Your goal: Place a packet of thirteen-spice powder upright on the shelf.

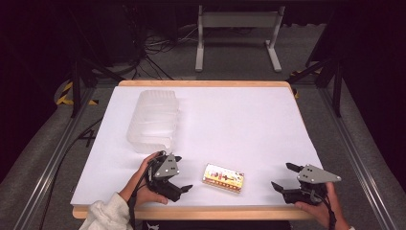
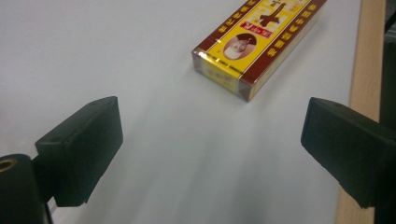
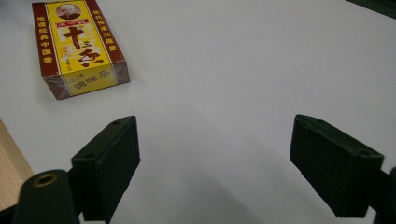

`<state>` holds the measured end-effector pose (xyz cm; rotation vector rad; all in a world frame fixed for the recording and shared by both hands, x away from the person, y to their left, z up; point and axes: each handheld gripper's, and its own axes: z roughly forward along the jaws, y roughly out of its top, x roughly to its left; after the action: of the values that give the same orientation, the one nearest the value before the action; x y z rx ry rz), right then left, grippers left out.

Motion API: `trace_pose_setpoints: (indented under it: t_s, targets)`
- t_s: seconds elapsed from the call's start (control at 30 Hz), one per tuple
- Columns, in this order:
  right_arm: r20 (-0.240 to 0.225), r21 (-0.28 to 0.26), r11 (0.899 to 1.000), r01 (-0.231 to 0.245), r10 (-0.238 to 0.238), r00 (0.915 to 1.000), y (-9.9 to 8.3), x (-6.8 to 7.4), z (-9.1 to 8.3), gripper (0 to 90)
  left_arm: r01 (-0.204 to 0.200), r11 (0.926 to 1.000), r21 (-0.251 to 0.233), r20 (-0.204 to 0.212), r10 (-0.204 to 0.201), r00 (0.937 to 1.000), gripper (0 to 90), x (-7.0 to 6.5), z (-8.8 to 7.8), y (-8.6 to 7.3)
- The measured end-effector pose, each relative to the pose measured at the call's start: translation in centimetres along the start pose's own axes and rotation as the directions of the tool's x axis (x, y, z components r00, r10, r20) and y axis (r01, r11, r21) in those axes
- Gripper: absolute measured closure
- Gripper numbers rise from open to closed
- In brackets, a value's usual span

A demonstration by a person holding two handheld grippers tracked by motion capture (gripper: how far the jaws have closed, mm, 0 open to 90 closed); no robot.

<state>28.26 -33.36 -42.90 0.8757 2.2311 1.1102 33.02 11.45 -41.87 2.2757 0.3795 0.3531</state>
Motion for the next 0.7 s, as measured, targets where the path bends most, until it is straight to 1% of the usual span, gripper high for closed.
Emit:
trace_pose_setpoints:
  t_s: [0.07, 0.13, 0.17, 0.27, 0.3, 0.37, 0.4, 0.47, 0.5, 0.57, 0.6, 0.63, 0.67, 0.7]
  targets:
    - [0.005, -0.001, 1.0, 0.004, -0.004, 1.0, 0.0, 0.0, -0.1, 16.6, -0.004, 0.9999, -0.01, 0.0, 0.004, 1.0, 7.4, 0.0, 0.1, -0.1]
    - [0.009, -0.009, 1.0, 0.0, 0.001, 1.0, 0.2, 0.1, -0.3, 16.6, -0.011, 0.9997, -0.021, -0.013, 0.011, 0.9999, 8.3, 0.1, 0.2, 0.0]
    - [0.008, -0.012, 1.0, -0.001, 0.001, 1.0, 0.2, 0.1, -0.3, 16.6, -0.008, 0.9996, -0.028, -0.007, 0.007, 0.9999, 8.8, 0.1, 0.2, 0.0]
    - [0.008, -0.008, 1.0, 0.005, -0.005, 1.0, 0.4, 0.2, -0.2, 16.6, -0.004, 0.9996, -0.028, -0.004, 0.004, 1.0, 8.9, 0.2, 0.3, -0.1]
    - [0.009, -0.009, 1.0, 0.006, -0.006, 0.9999, 0.4, 0.2, -0.1, 16.6, 0.015, 0.9996, -0.024, 0.012, -0.014, 0.9998, 8.9, 0.4, 0.3, -0.2]
    - [0.009, -0.008, 1.0, 0.009, -0.009, 0.9999, 0.4, 0.2, -0.1, 16.6, 0.022, 0.9995, -0.023, 0.011, -0.022, 0.9997, 9.7, 0.5, 0.3, -0.2]
    - [0.008, -0.006, 1.0, 0.008, -0.008, 0.9999, 0.4, 0.2, -0.1, 16.6, 0.037, 0.999, -0.026, 0.019, -0.037, 0.9991, 9.7, 0.7, 0.3, -0.1]
    - [0.003, 0.0, 1.0, 0.002, -0.002, 1.0, 0.3, 0.2, 0.0, 16.6, 0.044, 0.9986, -0.028, 0.027, -0.044, 0.9987, 11.3, 0.7, 0.4, 0.2]
    - [0.001, 0.0, 1.0, 0.001, -0.001, 1.0, 0.2, 0.2, 0.0, 16.6, 0.039, 0.999, -0.024, 0.044, -0.038, 0.9983, 13.8, 0.8, 0.5, 0.6]
    - [0.0, -0.001, 1.0, 0.002, -0.002, 1.0, 0.2, 0.2, 0.0, 16.6, 0.027, 0.9995, -0.018, 0.055, -0.026, 0.9981, 13.8, 0.9, 0.9, 1.2]
    - [0.0, -0.001, 1.0, 0.002, -0.002, 1.0, 0.2, 0.2, 0.0, 16.6, 0.027, 0.9995, -0.018, 0.055, -0.026, 0.9981, 14.1, 0.9, 0.9, 1.2]
    - [0.0, 0.001, 1.0, -0.002, 0.002, 1.0, 0.2, 0.2, 0.0, 16.6, 0.018, 0.9997, -0.015, 0.062, -0.017, 0.9979, 14.1, 0.9, 1.2, 1.7]
    - [-0.001, 0.001, 1.0, -0.003, 0.003, 1.0, 0.2, 0.2, 0.0, 16.6, 0.004, 0.9999, -0.01, 0.088, -0.003, 0.9961, 16.3, 0.9, 1.7, 2.4]
    - [-0.002, 0.0, 1.0, -0.005, 0.005, 1.0, 0.2, 0.2, 0.0, 16.6, 0.004, 0.9999, -0.01, 0.088, -0.003, 0.9961, 16.3, 0.9, 1.7, 2.4]
